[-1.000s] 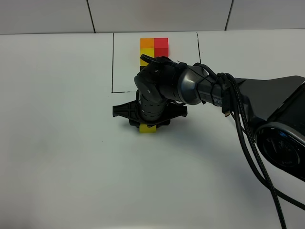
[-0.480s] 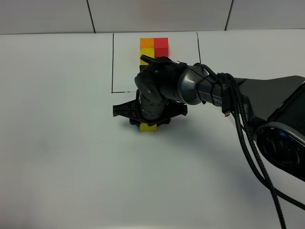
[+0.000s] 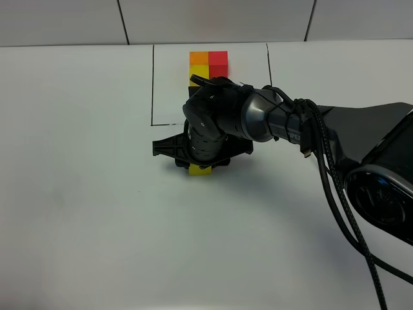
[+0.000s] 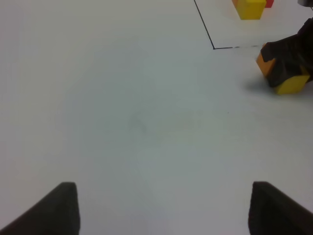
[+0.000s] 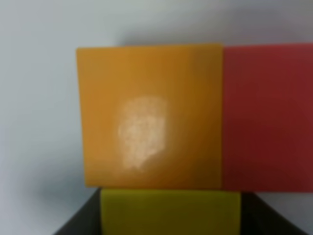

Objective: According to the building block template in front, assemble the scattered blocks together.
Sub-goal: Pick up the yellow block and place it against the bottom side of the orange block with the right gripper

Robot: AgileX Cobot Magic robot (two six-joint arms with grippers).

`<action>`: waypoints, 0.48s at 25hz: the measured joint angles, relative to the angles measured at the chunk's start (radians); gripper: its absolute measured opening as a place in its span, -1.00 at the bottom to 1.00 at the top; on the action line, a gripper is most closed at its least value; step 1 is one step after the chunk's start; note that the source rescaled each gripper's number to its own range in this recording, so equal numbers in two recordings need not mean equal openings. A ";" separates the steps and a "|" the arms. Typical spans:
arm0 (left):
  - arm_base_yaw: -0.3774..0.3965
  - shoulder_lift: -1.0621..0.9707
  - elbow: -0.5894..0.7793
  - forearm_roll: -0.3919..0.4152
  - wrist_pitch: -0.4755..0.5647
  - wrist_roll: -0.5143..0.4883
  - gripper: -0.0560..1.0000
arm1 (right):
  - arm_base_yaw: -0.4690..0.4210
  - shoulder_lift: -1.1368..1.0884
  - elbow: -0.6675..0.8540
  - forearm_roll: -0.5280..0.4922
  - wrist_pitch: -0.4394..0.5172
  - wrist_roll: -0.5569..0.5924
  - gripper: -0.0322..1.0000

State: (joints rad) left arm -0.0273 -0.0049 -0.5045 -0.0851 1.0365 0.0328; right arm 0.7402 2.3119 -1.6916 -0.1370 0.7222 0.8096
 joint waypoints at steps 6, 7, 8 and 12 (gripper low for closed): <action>0.000 0.000 0.000 0.000 0.000 0.000 0.24 | 0.000 0.000 0.001 -0.001 -0.005 -0.003 -0.92; 0.000 0.000 0.000 0.000 0.000 0.000 0.24 | 0.000 0.000 0.001 -0.001 -0.005 -0.003 -0.92; 0.000 0.000 0.000 0.000 0.000 0.000 0.24 | 0.000 0.000 0.001 -0.001 -0.005 -0.003 -0.92; 0.000 0.000 0.000 0.000 0.000 0.000 0.24 | 0.000 0.000 0.001 0.005 -0.005 -0.003 -0.92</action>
State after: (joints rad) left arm -0.0273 -0.0049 -0.5045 -0.0851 1.0365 0.0328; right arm 0.7402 2.3119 -1.6906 -0.1322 0.7169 0.8065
